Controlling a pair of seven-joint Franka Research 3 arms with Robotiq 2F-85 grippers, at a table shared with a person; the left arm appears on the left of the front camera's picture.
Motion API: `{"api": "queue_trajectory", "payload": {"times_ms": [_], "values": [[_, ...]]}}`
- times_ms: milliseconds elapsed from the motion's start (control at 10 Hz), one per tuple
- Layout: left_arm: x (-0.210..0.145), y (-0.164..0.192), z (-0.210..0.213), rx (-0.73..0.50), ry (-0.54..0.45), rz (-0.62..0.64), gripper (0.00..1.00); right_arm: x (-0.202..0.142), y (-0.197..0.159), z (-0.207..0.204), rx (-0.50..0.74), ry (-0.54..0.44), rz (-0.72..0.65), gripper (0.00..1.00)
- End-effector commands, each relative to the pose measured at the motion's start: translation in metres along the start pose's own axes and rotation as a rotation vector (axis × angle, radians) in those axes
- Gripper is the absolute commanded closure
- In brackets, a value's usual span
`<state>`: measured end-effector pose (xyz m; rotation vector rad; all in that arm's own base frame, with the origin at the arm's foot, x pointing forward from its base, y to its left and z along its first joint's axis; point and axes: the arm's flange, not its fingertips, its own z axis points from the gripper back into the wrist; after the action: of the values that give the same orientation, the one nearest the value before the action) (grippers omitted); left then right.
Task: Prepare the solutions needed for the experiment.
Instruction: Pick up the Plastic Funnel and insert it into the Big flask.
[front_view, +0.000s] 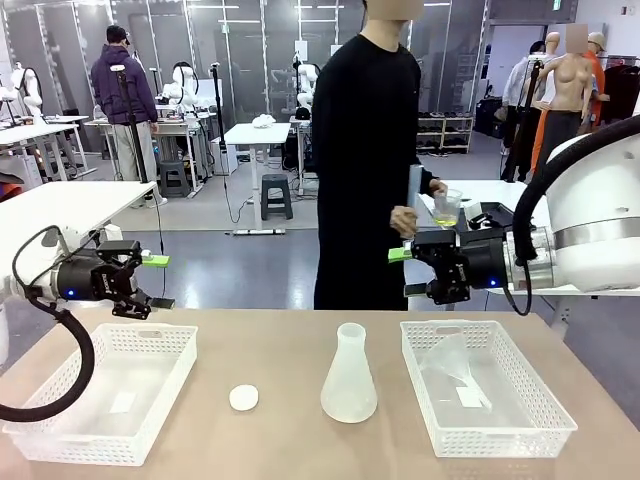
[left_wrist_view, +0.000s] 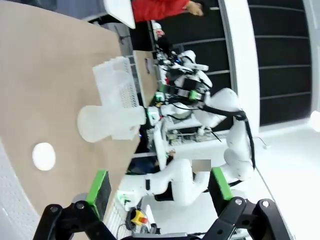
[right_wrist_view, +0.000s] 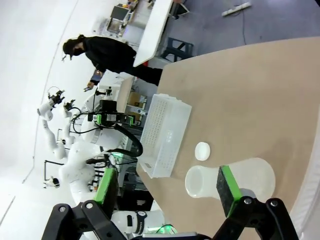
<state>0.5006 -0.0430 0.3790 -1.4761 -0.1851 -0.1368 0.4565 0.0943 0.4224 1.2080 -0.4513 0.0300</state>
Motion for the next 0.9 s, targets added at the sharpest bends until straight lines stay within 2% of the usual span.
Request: {"api": "queue_trajectory", "payload": {"times_ms": [0, 300, 400, 800], "values": [[0.0099, 0.008, 0.0012, -0.123, 0.033, 0.007, 0.0, 0.0084, -0.0021, -0.0024, -0.002, -0.007, 0.018, 0.0], [0.0109, 0.0107, -0.0017, -0.164, 0.031, 0.016, 0.0, 0.0096, -0.0063, 0.0019, 0.027, -0.003, -0.007, 0.0], [0.0038, 0.0074, 0.0001, -0.118, 0.017, 0.016, 0.0, 0.0083, -0.0063, 0.0033, 0.029, 0.005, -0.009, 0.0], [0.0038, 0.0074, 0.0001, -0.118, 0.017, 0.016, 0.0, 0.0068, -0.0113, -0.0009, 0.012, 0.013, -0.019, 0.0]]}}
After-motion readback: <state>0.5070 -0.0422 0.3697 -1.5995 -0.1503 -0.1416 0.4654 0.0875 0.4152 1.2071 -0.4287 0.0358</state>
